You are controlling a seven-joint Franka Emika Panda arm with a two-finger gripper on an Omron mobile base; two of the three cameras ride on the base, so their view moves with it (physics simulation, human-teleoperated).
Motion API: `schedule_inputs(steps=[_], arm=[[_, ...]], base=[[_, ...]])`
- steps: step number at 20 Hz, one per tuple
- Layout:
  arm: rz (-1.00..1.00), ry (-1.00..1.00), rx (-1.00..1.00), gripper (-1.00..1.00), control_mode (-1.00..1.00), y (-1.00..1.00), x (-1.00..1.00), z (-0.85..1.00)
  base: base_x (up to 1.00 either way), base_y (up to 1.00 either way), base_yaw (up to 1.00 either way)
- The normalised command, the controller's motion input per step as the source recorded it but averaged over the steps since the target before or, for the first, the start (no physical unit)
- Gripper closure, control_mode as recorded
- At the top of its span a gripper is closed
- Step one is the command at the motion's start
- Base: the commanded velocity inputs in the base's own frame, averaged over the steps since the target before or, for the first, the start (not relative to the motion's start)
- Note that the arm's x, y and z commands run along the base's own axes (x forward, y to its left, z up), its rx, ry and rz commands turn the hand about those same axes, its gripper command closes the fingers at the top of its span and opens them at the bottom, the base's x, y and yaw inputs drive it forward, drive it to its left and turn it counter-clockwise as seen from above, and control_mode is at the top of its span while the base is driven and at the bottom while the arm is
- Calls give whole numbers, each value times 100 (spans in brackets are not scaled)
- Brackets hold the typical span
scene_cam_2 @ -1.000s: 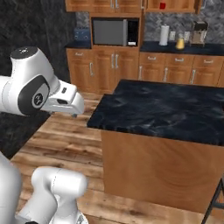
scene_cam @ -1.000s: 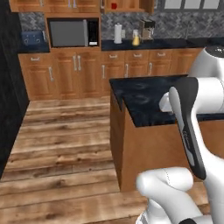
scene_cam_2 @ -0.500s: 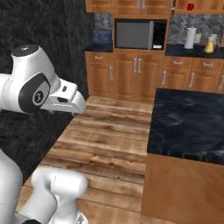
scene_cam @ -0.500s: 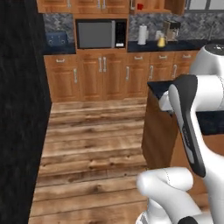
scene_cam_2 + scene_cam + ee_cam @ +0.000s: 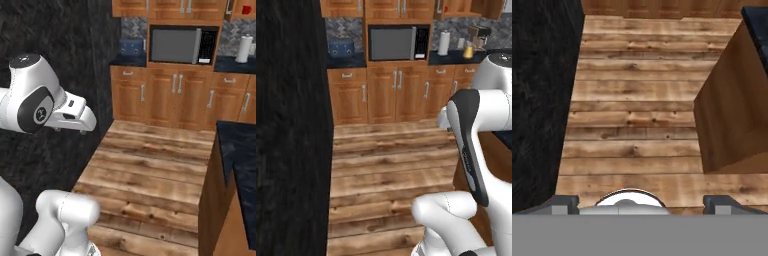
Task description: There is a tray on the dining counter. Grab the cup, mug, and pitcher and place them on the tray. The pitcher may be placed next to the tray if it cannot fit the tray.
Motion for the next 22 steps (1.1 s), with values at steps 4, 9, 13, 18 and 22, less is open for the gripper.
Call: schedule_inputs(steps=[4, 9, 13, 18, 22], arm=[[0, 0, 0, -100, 100, 0, 0, 0], [0, 0, 0, -100, 100, 0, 0, 0], [0, 0, 0, -100, 100, 0, 0, 0], [0, 0, 0, -100, 100, 0, 0, 0], [0, 0, 0, -100, 100, 0, 0, 0]], base=[[100, 32, -2], [100, 11, -1], [100, 9, -1], [100, 12, 0], [100, 0, 0]])
